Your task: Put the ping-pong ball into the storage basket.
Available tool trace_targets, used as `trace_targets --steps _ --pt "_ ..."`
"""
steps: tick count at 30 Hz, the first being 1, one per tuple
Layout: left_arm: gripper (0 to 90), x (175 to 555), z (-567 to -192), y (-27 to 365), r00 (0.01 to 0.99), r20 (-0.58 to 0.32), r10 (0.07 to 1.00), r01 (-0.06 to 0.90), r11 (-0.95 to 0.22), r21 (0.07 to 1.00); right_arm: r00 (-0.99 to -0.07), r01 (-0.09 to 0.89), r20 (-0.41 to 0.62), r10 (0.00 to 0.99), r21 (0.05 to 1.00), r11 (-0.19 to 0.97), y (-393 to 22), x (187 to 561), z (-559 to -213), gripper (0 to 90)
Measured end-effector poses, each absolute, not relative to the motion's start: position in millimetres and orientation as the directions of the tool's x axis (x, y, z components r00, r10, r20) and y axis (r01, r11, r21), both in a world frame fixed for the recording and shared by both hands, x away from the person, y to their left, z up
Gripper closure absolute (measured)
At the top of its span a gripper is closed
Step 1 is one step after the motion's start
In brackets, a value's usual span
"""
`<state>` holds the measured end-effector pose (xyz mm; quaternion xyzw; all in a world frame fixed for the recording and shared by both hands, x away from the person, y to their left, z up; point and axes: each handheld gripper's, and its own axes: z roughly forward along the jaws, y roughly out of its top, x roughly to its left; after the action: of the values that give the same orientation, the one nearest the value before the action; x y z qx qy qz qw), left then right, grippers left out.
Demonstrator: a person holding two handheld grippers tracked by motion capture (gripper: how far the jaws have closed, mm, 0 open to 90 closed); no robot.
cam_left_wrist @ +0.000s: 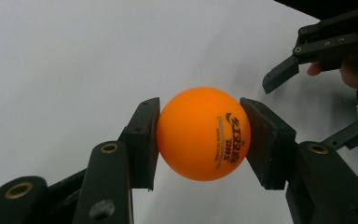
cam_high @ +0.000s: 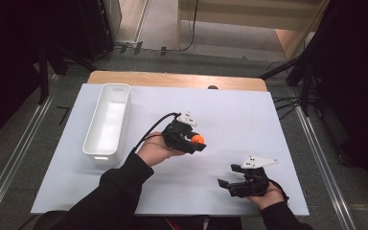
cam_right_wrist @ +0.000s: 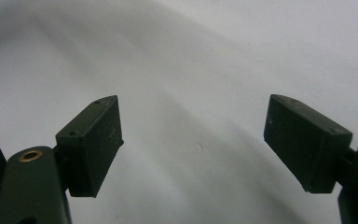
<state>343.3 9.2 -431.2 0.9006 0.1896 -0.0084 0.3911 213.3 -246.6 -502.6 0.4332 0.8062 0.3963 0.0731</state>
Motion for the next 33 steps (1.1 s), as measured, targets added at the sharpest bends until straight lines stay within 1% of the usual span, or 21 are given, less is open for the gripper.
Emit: trace_targets --steps 5,16,29,32,33 --pt "50.8 343.1 -430.5 14.6 0.921 -0.171 0.349 0.362 -0.606 0.709 -0.615 0.643 0.226 0.756 0.699 0.314 -245.9 213.6 -502.2 18.1" --pt "50.8 342.7 -423.4 23.8 0.924 -0.16 0.348 0.354 -0.612 0.707 -0.614 0.641 0.228 0.755 0.702 0.31 -245.7 213.1 -501.6 18.0" --pt "50.8 344.9 -416.7 30.8 0.912 -0.162 0.378 0.374 -0.598 0.709 -0.616 0.639 0.224 0.755 0.703 0.312 -245.8 213.6 -501.6 18.1" --pt "50.8 345.0 -415.5 31.0 0.904 -0.171 0.392 0.39 -0.594 0.703 -0.617 0.637 0.221 0.755 0.704 0.314 -245.7 213.7 -501.9 18.1" --pt "50.8 345.6 -414.8 31.0 0.896 -0.185 0.405 0.411 -0.593 0.693 -0.618 0.635 0.219 0.755 0.705 0.315 -245.7 214.0 -502.0 18.1"
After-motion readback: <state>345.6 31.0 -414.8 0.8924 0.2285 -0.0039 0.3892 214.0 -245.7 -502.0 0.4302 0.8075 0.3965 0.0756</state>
